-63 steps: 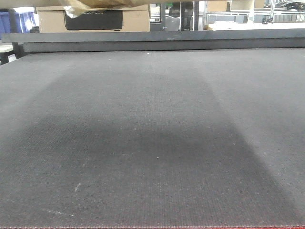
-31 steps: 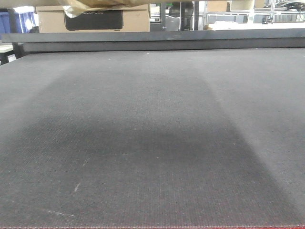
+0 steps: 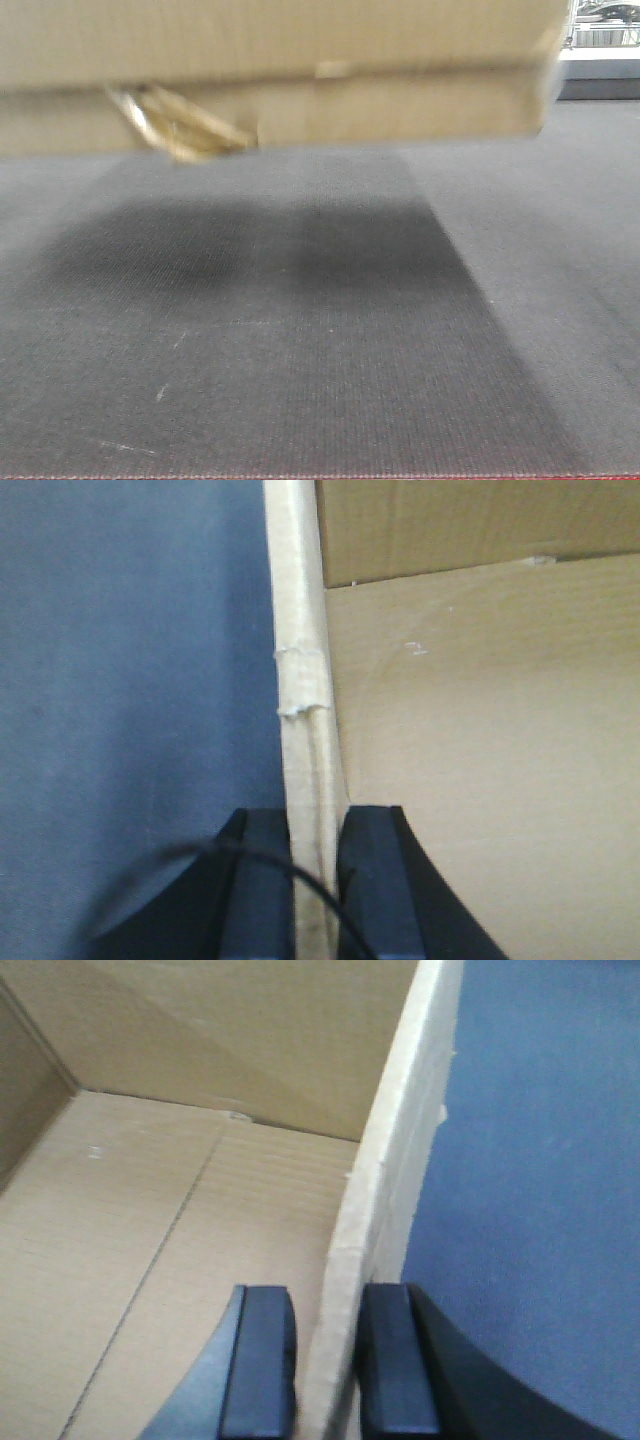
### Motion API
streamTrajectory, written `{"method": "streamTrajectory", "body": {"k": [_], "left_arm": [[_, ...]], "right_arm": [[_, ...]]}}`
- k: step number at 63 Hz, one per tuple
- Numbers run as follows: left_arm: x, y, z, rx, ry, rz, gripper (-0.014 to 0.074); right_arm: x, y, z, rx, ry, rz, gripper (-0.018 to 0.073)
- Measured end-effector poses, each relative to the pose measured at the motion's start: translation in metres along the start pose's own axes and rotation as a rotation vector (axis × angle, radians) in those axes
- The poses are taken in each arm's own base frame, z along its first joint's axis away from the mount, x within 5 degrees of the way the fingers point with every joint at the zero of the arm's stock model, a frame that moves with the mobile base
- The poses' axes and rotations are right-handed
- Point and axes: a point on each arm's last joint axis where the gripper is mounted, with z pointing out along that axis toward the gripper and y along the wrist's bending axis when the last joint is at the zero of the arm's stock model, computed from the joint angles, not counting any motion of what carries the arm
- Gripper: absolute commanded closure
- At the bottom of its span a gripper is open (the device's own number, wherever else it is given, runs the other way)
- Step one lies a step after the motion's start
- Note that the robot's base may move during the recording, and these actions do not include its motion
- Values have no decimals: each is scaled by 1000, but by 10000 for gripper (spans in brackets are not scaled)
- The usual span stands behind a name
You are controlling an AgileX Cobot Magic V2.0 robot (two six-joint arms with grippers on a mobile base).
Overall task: Grab carton from right shelf to conveyor
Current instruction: 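Lower the carton with both grippers onto the conveyor belt, then open both grippers and withdraw them from the carton walls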
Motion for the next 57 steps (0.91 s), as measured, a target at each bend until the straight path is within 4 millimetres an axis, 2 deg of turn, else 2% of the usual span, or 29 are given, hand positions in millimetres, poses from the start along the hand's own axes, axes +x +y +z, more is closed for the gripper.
{"method": "streamTrajectory", "body": {"k": [11, 18, 23, 24, 28, 33, 34, 37, 49, 57], "left_arm": [[-3, -4, 44, -18, 57, 2, 612], [-3, -8, 63, -20, 76, 11, 556], [-3, -10, 73, -22, 89, 17, 428], [-3, -11, 75, -22, 92, 20, 380], [-2, -11, 78, -29, 96, 29, 246], [-3, -9, 78, -39, 92, 34, 73], [-3, -9, 78, -40, 92, 35, 45], [-3, -8, 79, -43, 91, 35, -27], [-4, -8, 77, -44, 84, 35, -13], [-6, -3, 56, -35, 39, 24, -5]], "right_arm": [[6, -15, 49, 33, 69, 23, 627], [10, -22, 65, 44, 89, 33, 607], [10, -24, 68, 48, 96, 38, 475], [10, -24, 68, 48, 96, 38, 439], [10, -25, 68, 48, 88, 39, 222], [8, -26, 67, 51, 77, 39, -1], [8, -26, 67, 51, 76, 38, -21], [8, -26, 67, 55, 75, 34, -10], [7, -27, 64, 62, 68, 25, -10], [3, -28, 47, 68, 37, 24, -6]]}}
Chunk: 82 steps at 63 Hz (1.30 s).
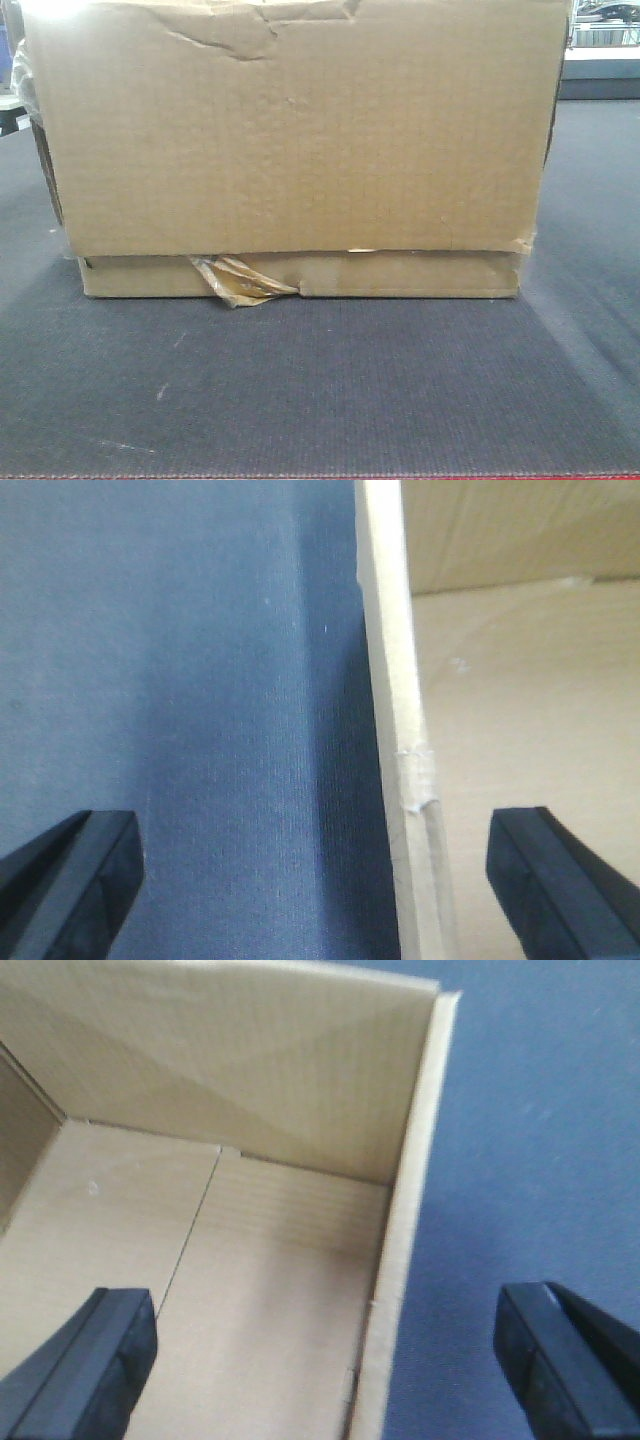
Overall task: Grab carton from right shelf to conveyor
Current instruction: 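Open both grippers and withdraw them from the carton walls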
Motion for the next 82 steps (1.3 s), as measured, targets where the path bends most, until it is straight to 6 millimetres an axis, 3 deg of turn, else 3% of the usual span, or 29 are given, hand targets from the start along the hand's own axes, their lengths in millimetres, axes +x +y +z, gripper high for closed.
{"method": "streamTrajectory", "body": {"k": [7, 11, 19, 25, 31, 41, 62, 72, 82], "left_arm": [[0, 9, -29, 7, -54, 26, 78], [2, 14, -44, 6, -71, 34, 180], [10, 31, -68, -10, -104, 19, 451], [22, 44, -78, -25, -127, 1, 639], [37, 54, -83, -37, -149, -9, 590], [72, 64, -83, -39, -194, -7, 594], [179, 64, -77, 33, -358, 30, 594], [221, 66, -80, 57, -451, 32, 594], [254, 69, -86, 64, -523, 22, 594]], "right_arm": [[-4, -8, -27, 15, -30, 14, 88], [-5, -13, -44, 30, -48, 24, 219], [-4, -32, -82, 79, -108, 63, 501], [7, -49, -104, 131, -127, 96, 640], [27, -62, -116, 189, -115, 115, 634], [73, -69, -122, 257, -73, 93, 634], [177, -63, -130, 254, -185, 66, 634], [214, -59, -137, 250, -241, 59, 634], [239, -54, -154, 249, -337, 49, 634]]}}
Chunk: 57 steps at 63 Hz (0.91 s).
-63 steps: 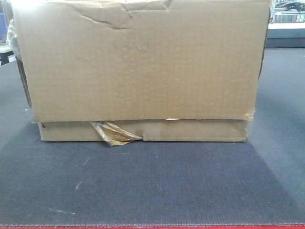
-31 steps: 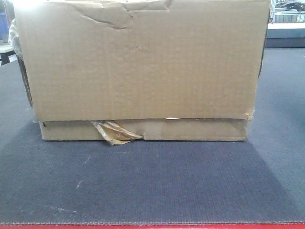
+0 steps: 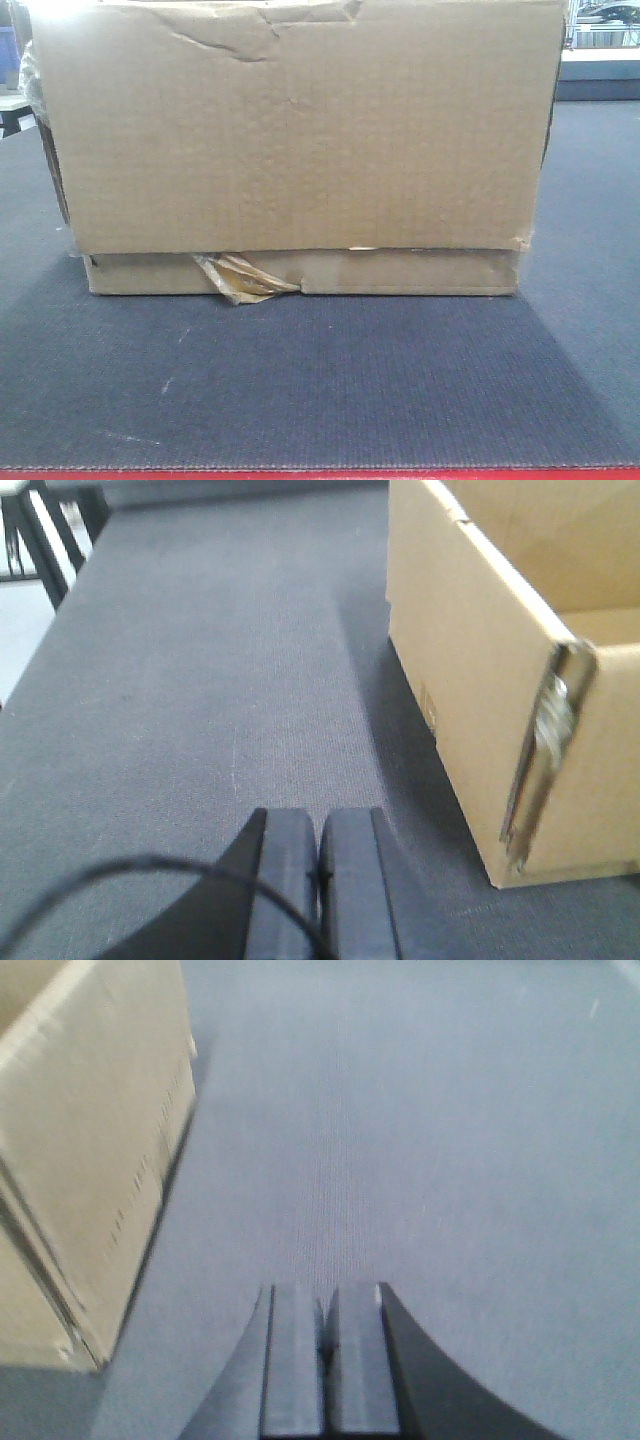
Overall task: Grab carton from right shelf to conveyor
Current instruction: 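Open both grippers and withdraw them from the carton walls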
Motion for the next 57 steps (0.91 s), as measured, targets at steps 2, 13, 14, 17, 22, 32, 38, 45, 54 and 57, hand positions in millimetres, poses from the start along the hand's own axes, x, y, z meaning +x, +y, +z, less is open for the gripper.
{"method": "streamTrajectory", "body": {"k": [2, 13, 14, 17, 22, 32, 38, 45, 54, 57], "left_arm": [[3, 1, -6, 0, -25, -3, 594], [10, 4, -30, -4, -138, -18, 594], [10, 4, -32, -5, -148, -20, 594], [10, 5, -38, -5, -182, -24, 594], [10, 6, -46, -6, -226, -30, 594], [11, 7, -52, -8, -255, -34, 594], [11, 7, -52, -8, -257, -34, 594], [11, 7, -52, -8, -257, -34, 594], [11, 7, -52, -8, -257, -34, 594], [11, 7, -52, -8, -257, -34, 594]], "right_arm": [[2, 0, -7, -2, -35, 1, 634], [8, -2, -42, -9, -237, 4, 634], [8, -2, -45, -10, -256, 5, 634], [8, -2, -55, -12, -315, 6, 634], [10, -2, -69, -13, -394, 5, 634], [11, -3, -76, -14, -434, 6, 634], [11, -3, -76, -14, -434, 6, 634], [11, -3, -76, -14, -436, 6, 634], [10, -3, -76, -15, -438, 6, 634], [10, -3, -76, -15, -438, 6, 634]]}}
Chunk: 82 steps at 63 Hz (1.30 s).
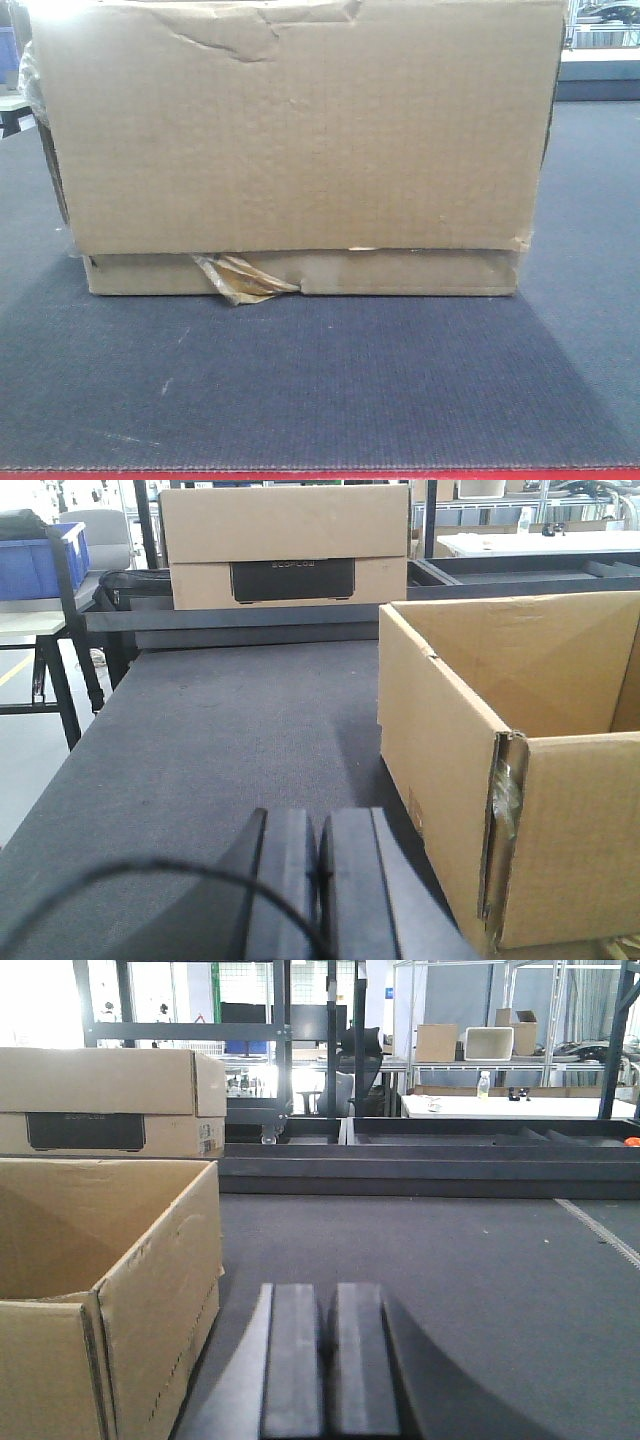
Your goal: Grab carton from right shelf to conveyor
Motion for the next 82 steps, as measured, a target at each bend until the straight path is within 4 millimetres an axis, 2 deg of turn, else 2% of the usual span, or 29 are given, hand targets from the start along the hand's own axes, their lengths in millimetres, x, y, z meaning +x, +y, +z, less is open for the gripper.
{"method": "streamTrajectory", "body": {"k": [24, 31, 42, 54, 58, 82], "left_arm": [[0, 0, -2, 0, -5, -19, 594], [5, -1, -3, -17, -14, -25, 594], [32, -2, -1, -88, -66, -19, 605], [89, -5, 14, -108, -92, -101, 605], [102, -5, 17, -109, -91, -113, 605], [104, -6, 18, -107, -134, -115, 605]], "right_arm": [[0, 0, 0, 0, -1, 0, 634], [0, 0, 0, 0, -1, 0, 634], [0, 0, 0, 1, -2, -2, 634], [0, 0, 0, 0, -5, -2, 634], [0, 0, 0, 0, -3, -2, 634], [1, 0, 0, 0, -2, -2, 634]]}}
